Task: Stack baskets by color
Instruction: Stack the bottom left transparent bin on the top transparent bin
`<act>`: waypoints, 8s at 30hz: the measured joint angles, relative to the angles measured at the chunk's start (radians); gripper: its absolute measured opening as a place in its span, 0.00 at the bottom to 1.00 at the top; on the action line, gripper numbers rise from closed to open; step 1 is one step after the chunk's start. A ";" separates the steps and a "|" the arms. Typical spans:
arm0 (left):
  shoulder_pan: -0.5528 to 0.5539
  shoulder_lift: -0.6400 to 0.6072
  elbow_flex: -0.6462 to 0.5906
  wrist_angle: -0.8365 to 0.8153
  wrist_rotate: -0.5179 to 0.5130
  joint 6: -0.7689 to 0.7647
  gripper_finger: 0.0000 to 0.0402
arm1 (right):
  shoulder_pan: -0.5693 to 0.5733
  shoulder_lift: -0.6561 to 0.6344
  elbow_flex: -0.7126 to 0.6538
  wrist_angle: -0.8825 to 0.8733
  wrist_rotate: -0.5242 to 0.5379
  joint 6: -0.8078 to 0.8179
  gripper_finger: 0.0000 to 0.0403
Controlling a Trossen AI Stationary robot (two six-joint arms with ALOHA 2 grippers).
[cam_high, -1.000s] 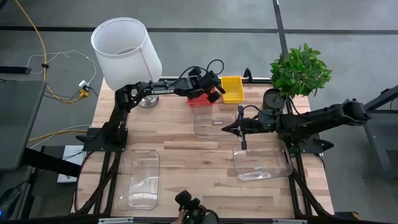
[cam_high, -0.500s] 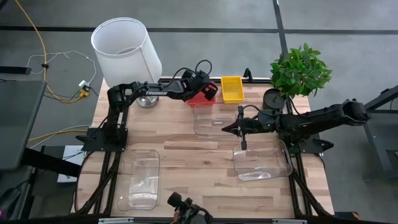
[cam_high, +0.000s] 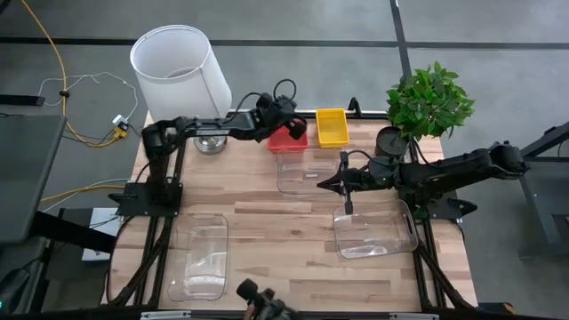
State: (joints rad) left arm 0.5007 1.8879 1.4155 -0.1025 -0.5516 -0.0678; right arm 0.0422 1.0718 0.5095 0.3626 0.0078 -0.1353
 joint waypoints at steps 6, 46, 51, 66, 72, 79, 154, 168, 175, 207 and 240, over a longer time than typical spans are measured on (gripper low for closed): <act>-0.132 -0.226 0.000 -0.033 0.009 0.119 0.00 | 0.000 0.000 0.000 0.000 0.000 -0.021 0.00; -0.971 -0.892 -0.683 -0.156 -0.018 -0.033 0.30 | 0.000 0.000 0.000 0.023 0.000 -0.019 0.00; -1.002 -0.892 -0.683 -0.156 -0.019 -0.058 0.45 | 0.000 0.000 0.000 0.022 0.000 -0.019 0.00; -1.005 -0.767 -0.448 -0.644 0.152 -0.418 0.56 | 0.000 0.000 0.000 0.021 0.000 -0.018 0.00; -1.021 -0.599 -0.309 -1.031 0.338 -0.627 0.56 | 0.000 0.000 0.000 0.016 0.000 0.001 0.00; -1.054 -0.460 -0.298 -1.234 0.374 -0.673 0.56 | 0.000 0.000 0.000 0.010 0.000 0.005 0.00; -0.448 -0.581 -0.241 -1.009 0.195 -0.595 0.00 | 0.002 -0.001 0.000 -0.032 -0.023 0.049 0.00; -0.540 -0.686 -0.150 -0.898 -0.032 -0.600 0.00 | 0.101 -0.165 0.000 -0.021 -0.038 0.045 0.00; -0.493 -0.620 -0.150 -0.589 -0.058 -0.444 0.00 | 0.143 -0.290 0.000 0.024 -0.038 0.037 0.00; -0.540 -0.256 -0.357 0.065 -0.622 -0.838 0.00 | 0.156 -0.439 0.000 -0.027 0.015 0.000 0.00; -0.615 -0.167 -0.360 0.194 -0.760 -0.693 0.00 | 0.156 -0.438 0.000 -0.063 0.015 0.004 0.00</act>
State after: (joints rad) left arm -0.1139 1.7209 1.0550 0.0918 -1.3115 -0.7609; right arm 0.1986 0.6338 0.5091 0.2994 0.0231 -0.1314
